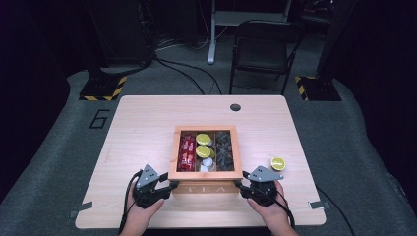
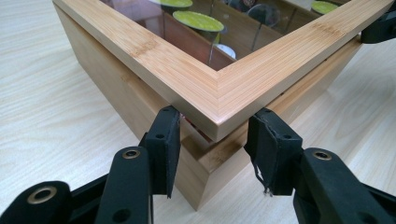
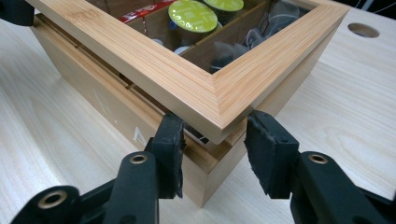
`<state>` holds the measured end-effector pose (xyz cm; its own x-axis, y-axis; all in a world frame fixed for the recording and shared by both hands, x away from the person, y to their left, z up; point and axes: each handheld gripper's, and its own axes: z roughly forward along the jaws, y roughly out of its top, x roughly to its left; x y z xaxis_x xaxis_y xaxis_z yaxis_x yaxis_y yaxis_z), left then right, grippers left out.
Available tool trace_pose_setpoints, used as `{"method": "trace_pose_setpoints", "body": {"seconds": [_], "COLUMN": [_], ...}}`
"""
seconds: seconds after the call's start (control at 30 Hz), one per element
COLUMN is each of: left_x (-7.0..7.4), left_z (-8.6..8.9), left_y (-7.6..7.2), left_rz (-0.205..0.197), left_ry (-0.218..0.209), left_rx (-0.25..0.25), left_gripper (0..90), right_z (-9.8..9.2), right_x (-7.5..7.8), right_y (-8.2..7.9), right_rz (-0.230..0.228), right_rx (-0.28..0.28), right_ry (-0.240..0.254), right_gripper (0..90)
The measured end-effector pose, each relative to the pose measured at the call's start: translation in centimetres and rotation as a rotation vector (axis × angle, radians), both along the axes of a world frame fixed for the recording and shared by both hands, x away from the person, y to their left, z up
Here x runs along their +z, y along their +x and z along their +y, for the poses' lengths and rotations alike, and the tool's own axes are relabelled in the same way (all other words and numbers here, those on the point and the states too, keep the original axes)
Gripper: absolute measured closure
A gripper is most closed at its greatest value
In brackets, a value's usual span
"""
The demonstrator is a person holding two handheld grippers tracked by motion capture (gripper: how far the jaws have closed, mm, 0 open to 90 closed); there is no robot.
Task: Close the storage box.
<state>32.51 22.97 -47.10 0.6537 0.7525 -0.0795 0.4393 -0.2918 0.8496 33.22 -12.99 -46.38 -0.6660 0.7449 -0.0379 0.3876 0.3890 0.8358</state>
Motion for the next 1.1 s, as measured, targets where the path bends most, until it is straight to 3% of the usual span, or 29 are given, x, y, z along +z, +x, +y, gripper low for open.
{"method": "trace_pose_setpoints", "body": {"seconds": [0.07, 0.37, 0.4, 0.43, 0.57, 0.7, 0.83, 0.93, 1.1], "left_x": [-0.2, -0.3, -0.3, -0.3, -0.4, -0.5, -0.5, -0.4, -0.1], "left_z": [-0.1, -0.2, -0.2, -0.1, 0.0, -0.2, -0.3, 0.0, 0.5], "left_y": [-0.1, -0.2, -0.2, -0.2, -0.2, -0.1, -0.2, -0.2, -0.1], "left_rz": [0.001, -0.003, -0.003, 0.021, 0.025, 0.017, 0.013, -0.002, 0.006], "left_ry": [0.017, 0.029, 0.029, 0.016, 0.009, 0.026, 0.017, -0.002, -0.012], "left_rx": [0.001, 0.004, 0.004, 0.005, 0.003, -0.014, -0.011, 0.006, -0.004], "left_gripper": [51.6, 47.7, 44.9, 40.8, 35.1, 34.7, 34.3, 33.9, 33.6], "right_z": [0.1, 0.1, 0.1, 0.1, 0.3, 0.3, 0.4, 0.1, -1.1], "right_x": [-0.2, -0.4, -0.4, -0.4, -0.6, -0.4, -0.3, 0.1, 0.5], "right_y": [0.0, -0.1, -0.1, -0.2, -0.3, -0.3, -0.4, -0.4, -0.2], "right_rz": [0.022, 0.041, 0.041, 0.053, 0.057, 0.059, 0.051, 0.040, 0.027], "right_rx": [-0.006, -0.003, -0.003, -0.009, 0.000, 0.003, -0.009, -0.010, -0.037], "right_ry": [-0.002, -0.006, -0.006, -0.012, -0.038, -0.007, -0.004, 0.025, 0.077], "right_gripper": [54.0, 53.7, 53.7, 50.1, 45.6, 40.4, 38.5, 38.3, 38.1]}}
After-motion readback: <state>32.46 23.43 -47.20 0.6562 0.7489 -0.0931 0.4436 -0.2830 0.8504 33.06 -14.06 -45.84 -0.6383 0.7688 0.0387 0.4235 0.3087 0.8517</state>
